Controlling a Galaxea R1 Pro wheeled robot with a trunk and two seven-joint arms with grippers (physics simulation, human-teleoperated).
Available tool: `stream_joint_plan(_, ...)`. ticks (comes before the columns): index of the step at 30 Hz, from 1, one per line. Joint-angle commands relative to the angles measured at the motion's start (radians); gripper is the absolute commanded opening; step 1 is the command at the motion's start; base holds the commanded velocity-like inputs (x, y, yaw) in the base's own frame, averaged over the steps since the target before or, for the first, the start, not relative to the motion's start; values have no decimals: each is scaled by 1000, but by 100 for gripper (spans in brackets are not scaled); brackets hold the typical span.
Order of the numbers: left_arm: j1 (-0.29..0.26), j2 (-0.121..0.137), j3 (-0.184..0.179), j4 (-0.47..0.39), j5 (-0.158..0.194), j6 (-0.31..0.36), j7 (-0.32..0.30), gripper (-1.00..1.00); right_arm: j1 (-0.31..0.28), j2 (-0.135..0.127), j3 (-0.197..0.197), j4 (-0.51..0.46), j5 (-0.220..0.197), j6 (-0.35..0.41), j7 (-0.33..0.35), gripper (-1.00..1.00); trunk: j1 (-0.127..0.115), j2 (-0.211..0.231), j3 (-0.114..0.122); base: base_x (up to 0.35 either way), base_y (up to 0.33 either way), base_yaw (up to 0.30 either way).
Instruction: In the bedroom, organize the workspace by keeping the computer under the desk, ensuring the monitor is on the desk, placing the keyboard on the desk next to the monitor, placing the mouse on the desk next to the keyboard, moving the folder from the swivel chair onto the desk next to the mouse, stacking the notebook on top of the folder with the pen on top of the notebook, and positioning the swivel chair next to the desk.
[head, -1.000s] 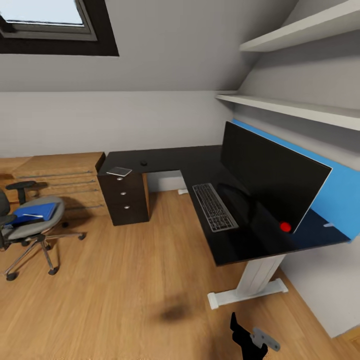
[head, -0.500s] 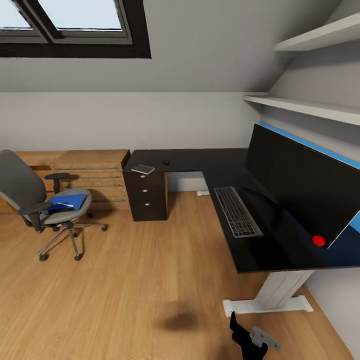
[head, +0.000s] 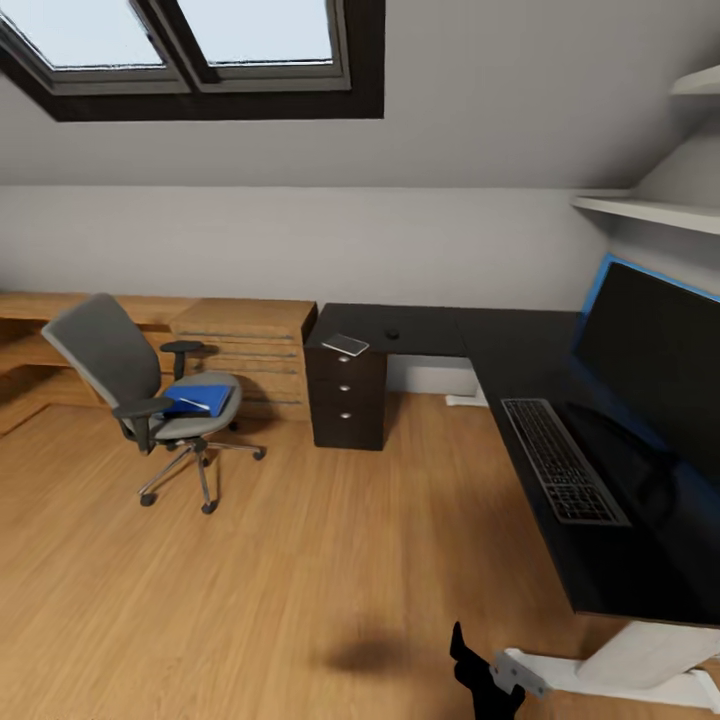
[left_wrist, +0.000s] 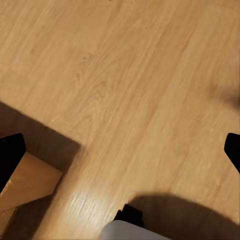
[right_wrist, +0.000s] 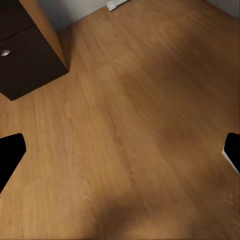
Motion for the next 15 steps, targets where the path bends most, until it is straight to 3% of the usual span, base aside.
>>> stream_joint_plan(1,-1,1,-8,1,10,-5,7,100,-1,1,2,1,-11,-6,9,100,1,-1,-1,269,213,288)
stream_joint_plan(10,-1,1,-9,1,10,-1,7,100,-1,1,1,1,-11,-12,10,100,1,-1,3,306,108,283)
stream_joint_plan(15,-1,0,-10,1,9,0,6,100,-1,-5,-1,2,-11,-10,10,100,1,-1,3,323,10,92)
